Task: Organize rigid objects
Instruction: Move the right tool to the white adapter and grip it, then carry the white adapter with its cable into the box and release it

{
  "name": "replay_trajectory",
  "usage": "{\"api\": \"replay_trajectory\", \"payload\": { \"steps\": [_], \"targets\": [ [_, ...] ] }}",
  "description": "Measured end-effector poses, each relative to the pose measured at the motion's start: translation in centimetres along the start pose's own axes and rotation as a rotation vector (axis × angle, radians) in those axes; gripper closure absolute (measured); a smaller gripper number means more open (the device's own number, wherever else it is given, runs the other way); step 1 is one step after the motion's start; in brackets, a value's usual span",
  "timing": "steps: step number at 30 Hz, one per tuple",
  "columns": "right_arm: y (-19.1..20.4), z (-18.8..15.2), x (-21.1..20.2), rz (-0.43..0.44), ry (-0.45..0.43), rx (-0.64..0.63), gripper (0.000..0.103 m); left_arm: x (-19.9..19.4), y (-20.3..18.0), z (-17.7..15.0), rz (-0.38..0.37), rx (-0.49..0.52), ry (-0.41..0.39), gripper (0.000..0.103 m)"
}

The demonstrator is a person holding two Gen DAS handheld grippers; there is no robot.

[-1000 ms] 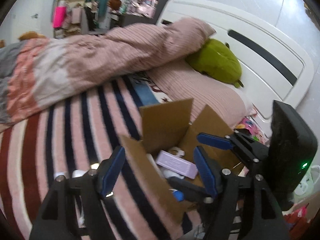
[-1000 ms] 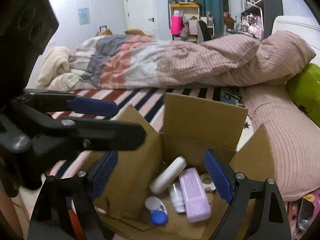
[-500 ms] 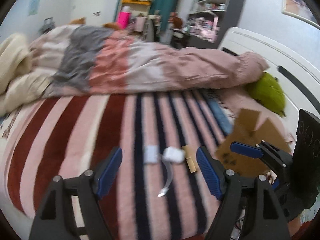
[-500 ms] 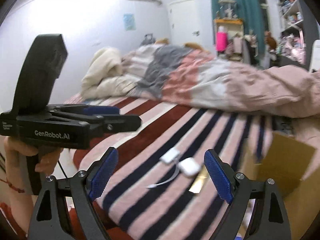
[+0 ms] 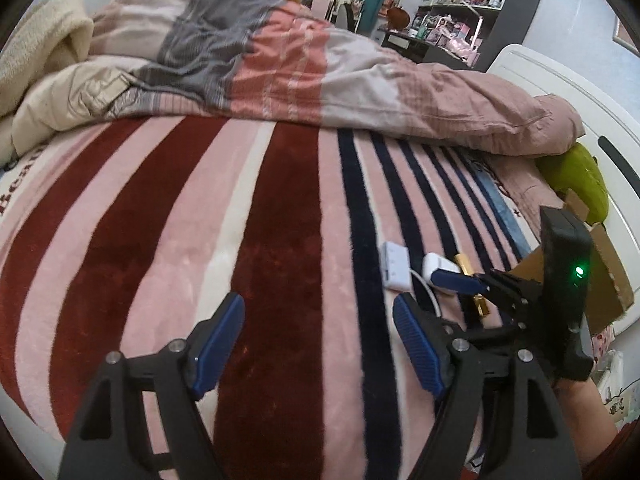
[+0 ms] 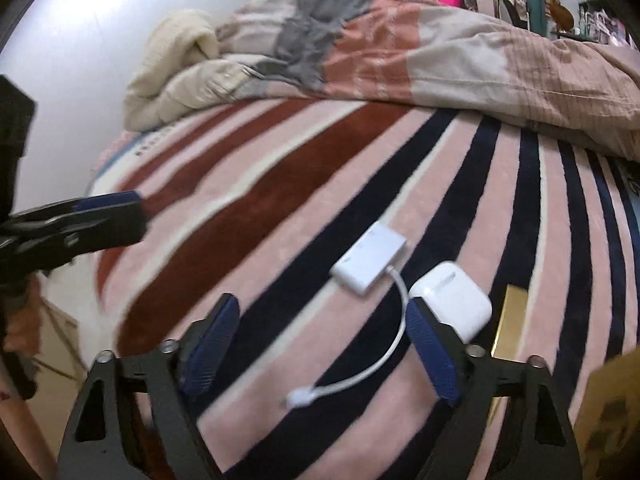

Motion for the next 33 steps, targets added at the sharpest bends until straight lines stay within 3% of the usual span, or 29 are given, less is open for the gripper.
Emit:
{"api": "replay_trajectory", "payload": {
  "steps": [6, 8, 12, 14, 16, 20, 25, 30, 32, 33],
  "targets": [
    [-0.8, 1.4, 2.2, -0.038, 0.004, 0.006, 0.041, 1.7, 1.0, 0.0, 0.006, -0.022, 0.028, 0.029],
    [-0.7, 1.6, 2.4, -0.087, 0.012, 0.000, 0.060, 1.6, 0.9, -0.1, 0.003, -0.024, 0.029, 0.029],
    [-0.6, 1.7, 2.6, -0.157, 0.023, -0.035, 0.061, 0.8, 0.4, -0.2, -0.007, -0.014, 0.014, 0.029],
    [-0.8, 1.6, 2.9, -0.164, 0.041, -0.037, 0.052, 0.2, 0.3, -0.4, 0.000, -0.009, 0.007, 0.029],
    [-0.9, 1.8, 3.0, -0.165, 0.040, -0.014, 0.052, -0.2, 0.3, -0.4, 0.006, -0.010, 0.005, 0.029],
    [-0.6, 1.8, 2.8, -0.148, 0.046, -0.004, 0.063, -1.3, 0.4, 0.0, 0.000, -0.018, -0.003, 0.029],
    [1.5, 1.6, -1.7, -0.107, -0.042, -0.063, 0.064, -3.1, -2.1, 0.6, -0.053, 0.014, -0.025, 0.029],
    [4.2, 0.9, -9.5, -0.037, -0.174, -0.162, 0.064, -5.3, -7.9, 2.0, -0.233, 0.079, -0.056, 0.032],
    [4.6, 0.7, -11.8, -0.039, -0.213, -0.183, 0.064, -6.0, -10.6, 2.6, -0.277, 0.121, -0.057, 0.052],
    [4.6, 0.5, -13.0, -0.039, -0.233, -0.186, 0.064, -6.3, -12.0, 2.8, -0.286, 0.147, -0.056, 0.057]
  ]
}}
Point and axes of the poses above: each gripper's, at about its wrist camera, not at the fingertips, and x roughly the way its jaws point, y to its left, z to its top, the point moved 5 cm from there along x, roughly the way its jaws point, and after that the axes turned 10 degrees about y, right-handed, at the moved point
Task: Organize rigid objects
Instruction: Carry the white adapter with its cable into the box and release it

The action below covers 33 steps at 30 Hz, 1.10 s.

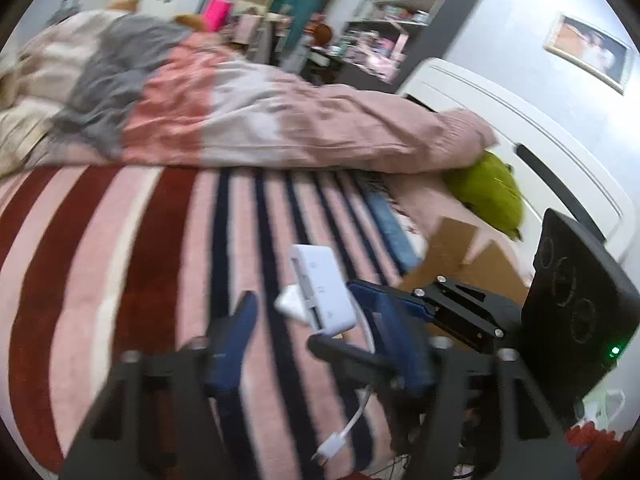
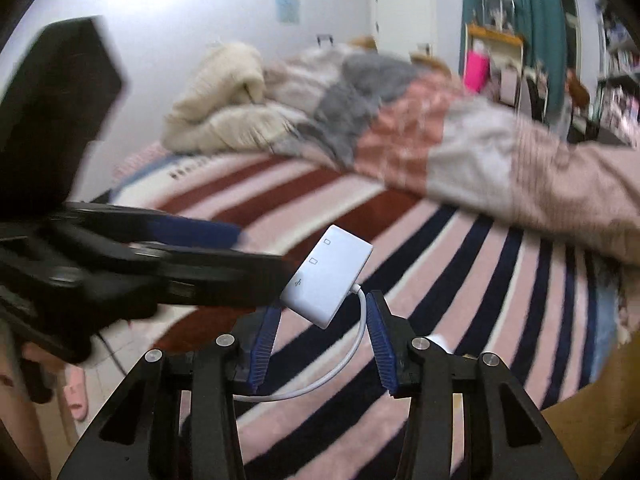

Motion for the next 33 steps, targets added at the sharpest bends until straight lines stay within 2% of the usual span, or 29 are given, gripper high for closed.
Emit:
{"api": "replay_trajectory", "payload": {
  "steps": [2, 4, 10, 15, 18, 23, 26, 30, 31, 33],
  "targets": [
    [-0.5, 0.0, -2.0, -0.012, -0.034, 0.007, 0.064, 0.3, -2.3, 0.9, -0.002, 0.039, 0.007, 0.073],
    [-1.6, -0.2, -4.0, -0.030, -0.066, 0.025, 0.064, 0.5, -4.2, 1.7, -0.027, 0.062, 0.006, 0.080],
    [-6.6, -1.4, -8.9, -0.084, -0.137, 0.113, 0.064, 2.9, -11.2, 4.8, -0.057, 0.173, 0.045, 0.080],
    [-11.6, -3.3, -12.0, -0.153, -0.159, 0.205, 0.064, 7.4, -17.0, 6.8, -0.098, 0.257, 0.135, 0.080],
    [-14.7, -5.1, -13.0, -0.193, -0.134, 0.278, 0.064, 10.9, -19.6, 6.8, -0.117, 0.293, 0.206, 0.080],
    [-18.3, -8.6, -12.5, -0.238, -0.005, 0.348, 0.064, 15.7, -21.5, 5.6, -0.123, 0.295, 0.337, 0.080],
    [-19.1, -9.9, -11.6, -0.253, 0.075, 0.351, 0.064, 17.1, -22.0, 4.8, -0.118, 0.292, 0.378, 0.080],
    [-19.5, -10.8, -11.1, -0.247, 0.121, 0.346, 0.062, 17.5, -21.8, 4.6, -0.102, 0.284, 0.407, 0.080],
    [-19.8, -11.0, -11.1, -0.238, 0.129, 0.347, 0.062, 17.4, -21.8, 4.5, -0.090, 0.288, 0.405, 0.078],
    [-19.6, -11.0, -10.8, -0.232, 0.145, 0.347, 0.061, 16.8, -21.6, 4.6, -0.077, 0.285, 0.388, 0.064]
  ]
}}
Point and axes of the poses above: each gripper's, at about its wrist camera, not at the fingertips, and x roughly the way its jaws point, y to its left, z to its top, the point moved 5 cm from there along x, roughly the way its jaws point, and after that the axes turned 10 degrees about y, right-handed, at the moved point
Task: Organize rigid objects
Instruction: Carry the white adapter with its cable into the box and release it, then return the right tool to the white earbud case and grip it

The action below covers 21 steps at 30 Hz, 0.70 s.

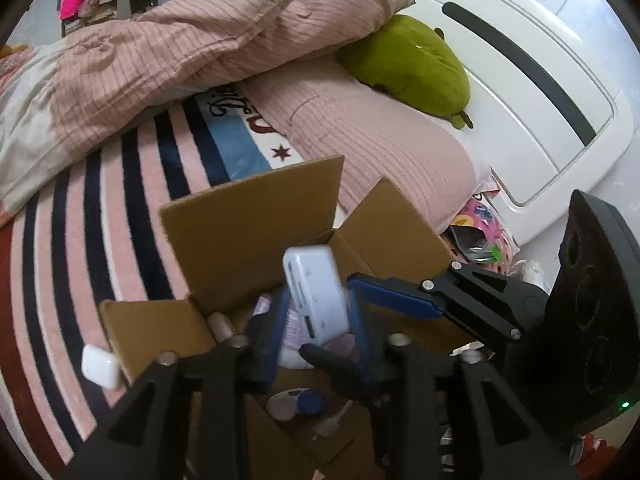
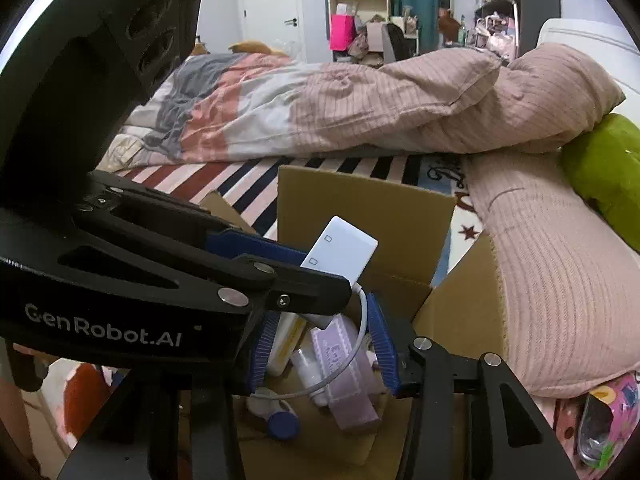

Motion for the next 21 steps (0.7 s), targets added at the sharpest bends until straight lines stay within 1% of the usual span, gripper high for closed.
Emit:
{"api": "replay_trajectory", "payload": {
  "steps": [1, 2, 4, 6, 9, 11, 12, 13, 16, 18, 21],
  "targets": [
    [0.1, 0.0, 0.0, -0.002, 0.005, 0.000, 0.059, -0.6, 0.1, -0.2, 0.004, -0.005, -0.018, 0.055],
    [0.2, -0.1, -0.1, -0.006, 0.005, 0.000, 0.053, -1.3, 0.4, -0.3, 0.008, -0.010, -0.037, 0.050],
    [0.5, -0.1, -0.3, -0.011, -0.005, 0.002, 0.049, -3.4, 1.1, -1.0, 0.041, -0.021, -0.087, 0.047],
    [1.1, 0.2, -1.1, 0.003, -0.029, 0.007, 0.049, -5.4, 2.1, -1.9, 0.088, -0.032, -0.133, 0.042],
    [3.3, 0.8, -2.8, 0.078, -0.097, -0.012, 0.048, -9.3, 4.5, -4.4, 0.164, -0.080, -0.218, 0.040],
    [5.3, 1.4, -3.5, 0.130, -0.134, -0.041, 0.048, -11.4, 6.7, -6.3, 0.213, -0.129, -0.262, 0.032],
    [6.6, 1.7, -3.8, 0.156, -0.149, -0.064, 0.048, -12.1, 7.4, -7.0, 0.229, -0.146, -0.275, 0.031],
    [8.2, 2.0, -3.9, 0.180, -0.159, -0.088, 0.048, -13.1, 8.8, -8.4, 0.254, -0.175, -0.295, 0.031],
    [12.9, 2.6, -3.2, 0.232, -0.169, -0.167, 0.048, -14.6, 12.3, -11.8, 0.300, -0.238, -0.326, 0.031],
    [15.7, 3.0, -1.8, 0.260, -0.142, -0.212, 0.048, -15.2, 14.8, -14.0, 0.324, -0.287, -0.336, 0.031],
    [19.4, 3.0, 1.5, 0.272, -0.070, -0.259, 0.048, -15.4, 18.2, -17.0, 0.350, -0.350, -0.342, 0.030]
  ]
}}
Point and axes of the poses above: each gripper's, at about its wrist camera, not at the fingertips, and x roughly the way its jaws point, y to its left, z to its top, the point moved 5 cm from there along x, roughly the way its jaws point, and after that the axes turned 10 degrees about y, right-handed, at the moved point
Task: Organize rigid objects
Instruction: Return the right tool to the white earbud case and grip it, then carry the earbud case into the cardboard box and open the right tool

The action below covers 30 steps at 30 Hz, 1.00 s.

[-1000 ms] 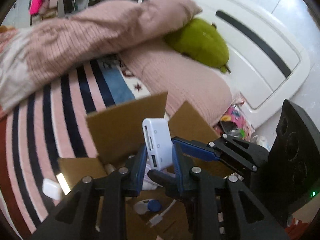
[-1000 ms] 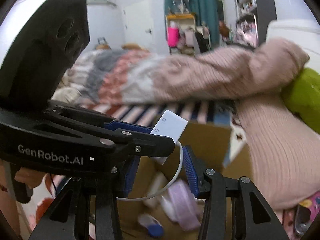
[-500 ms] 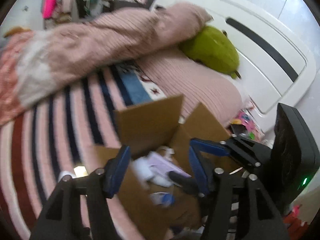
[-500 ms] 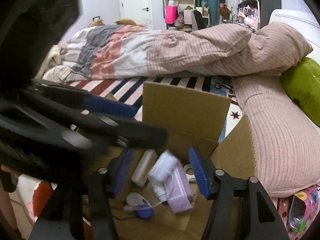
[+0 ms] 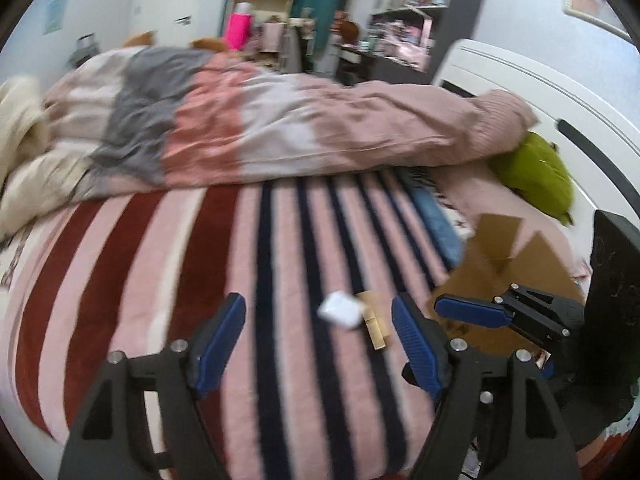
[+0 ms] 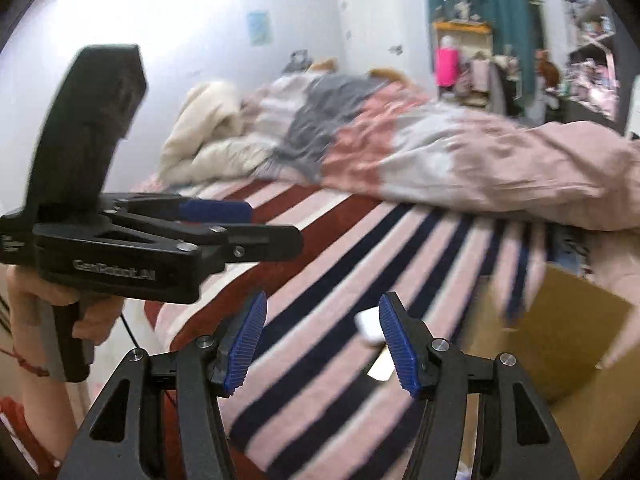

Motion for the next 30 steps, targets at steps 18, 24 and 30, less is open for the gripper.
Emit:
{"api": "replay_trajectory", "payload": {
  "steps": [18, 24, 30],
  "targets": [
    [-8.0, -0.9, 19.0, -0.216, 0.271, 0.081, 0.048, 6.5, 8.0, -4.2, -0.032, -0.093, 0.070, 0.030],
    [-5.0, -2.1, 17.9, -0.012, 0.290, 0.060, 0.046, 5.8, 6.9, -4.2, -0.036, -0.084, 0.061, 0.030],
    [-4.6, -2.9, 18.0, -0.138, 0.275, 0.095, 0.059, 5.3, 6.7, -4.3, -0.029, -0.078, 0.067, 0.030]
  ]
}}
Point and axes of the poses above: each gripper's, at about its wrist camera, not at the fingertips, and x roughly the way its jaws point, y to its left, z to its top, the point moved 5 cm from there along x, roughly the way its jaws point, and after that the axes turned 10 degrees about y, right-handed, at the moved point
